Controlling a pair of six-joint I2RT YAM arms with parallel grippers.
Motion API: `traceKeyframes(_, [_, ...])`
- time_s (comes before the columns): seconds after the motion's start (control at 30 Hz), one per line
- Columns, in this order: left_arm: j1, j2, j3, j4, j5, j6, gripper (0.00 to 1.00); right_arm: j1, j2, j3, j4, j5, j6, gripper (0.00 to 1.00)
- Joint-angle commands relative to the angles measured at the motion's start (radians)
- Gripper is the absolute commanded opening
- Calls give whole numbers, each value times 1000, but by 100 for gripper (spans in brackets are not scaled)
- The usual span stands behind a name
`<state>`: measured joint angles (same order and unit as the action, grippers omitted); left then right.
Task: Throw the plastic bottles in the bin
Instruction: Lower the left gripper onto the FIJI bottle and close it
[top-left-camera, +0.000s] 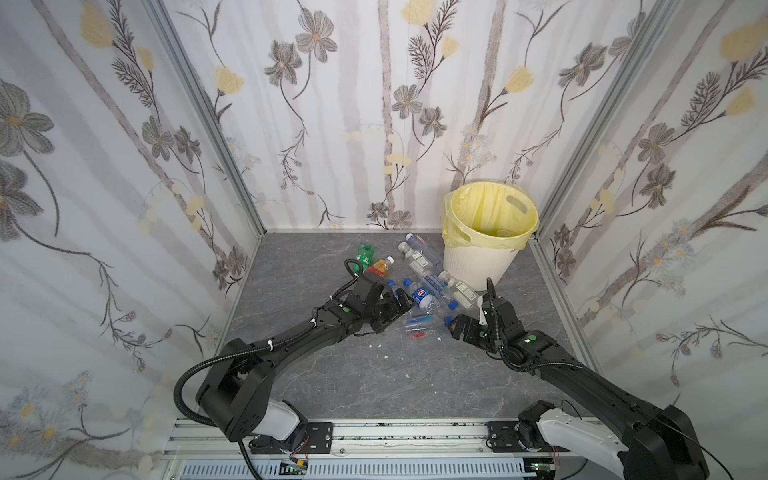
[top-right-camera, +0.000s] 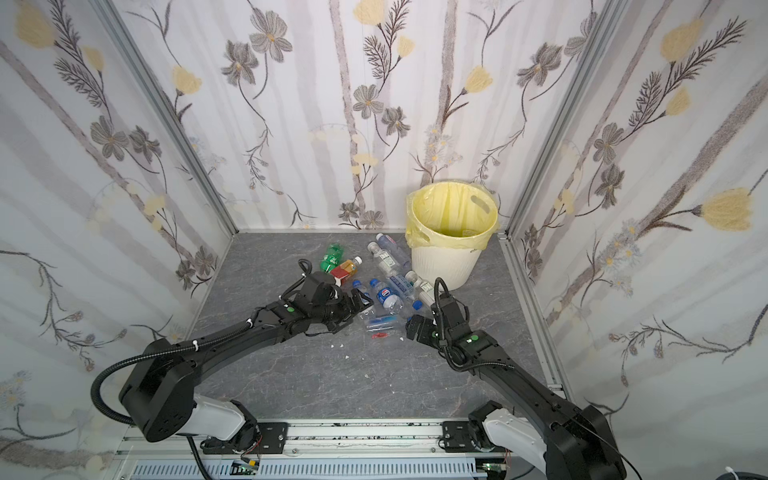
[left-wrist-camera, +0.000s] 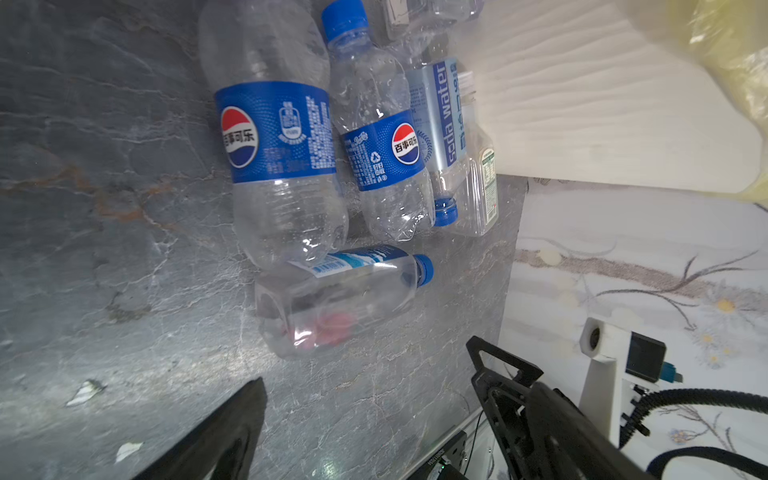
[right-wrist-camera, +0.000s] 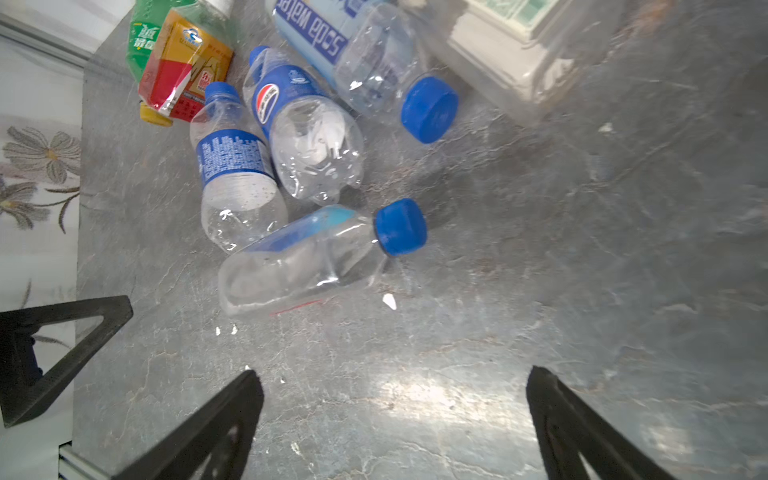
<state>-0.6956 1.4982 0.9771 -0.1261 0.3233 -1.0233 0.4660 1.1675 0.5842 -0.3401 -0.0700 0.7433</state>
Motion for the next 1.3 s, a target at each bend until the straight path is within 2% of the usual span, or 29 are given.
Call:
traceKeyframes(0.0, [-27, 78, 104, -111, -23, 191, 100, -71, -51, -13, -68, 2, -62, 100])
traceKeyframes(0.2, [-102, 251, 358, -306, -182, 421, 100, -189, -136, -22, -127, -41, -84, 100])
traceKeyframes(0.4, [-136, 335, 417, -333, -285, 517, 100, -252, -175, -19, -158, -59, -93, 100])
traceKeyframes(0.53, [-166, 384, 450, -359, -314, 590, 100, -277, -177, -22, -162, -75, -95, 100])
traceKeyframes(0.9, [-213, 452, 473, -406, -336, 705, 100, -310, -119, -14, -128, -97, -73, 100])
traceKeyframes(1.27, [-238, 454, 459, -437, -277, 712, 96, -314, -11, 26, -63, -118, -61, 100])
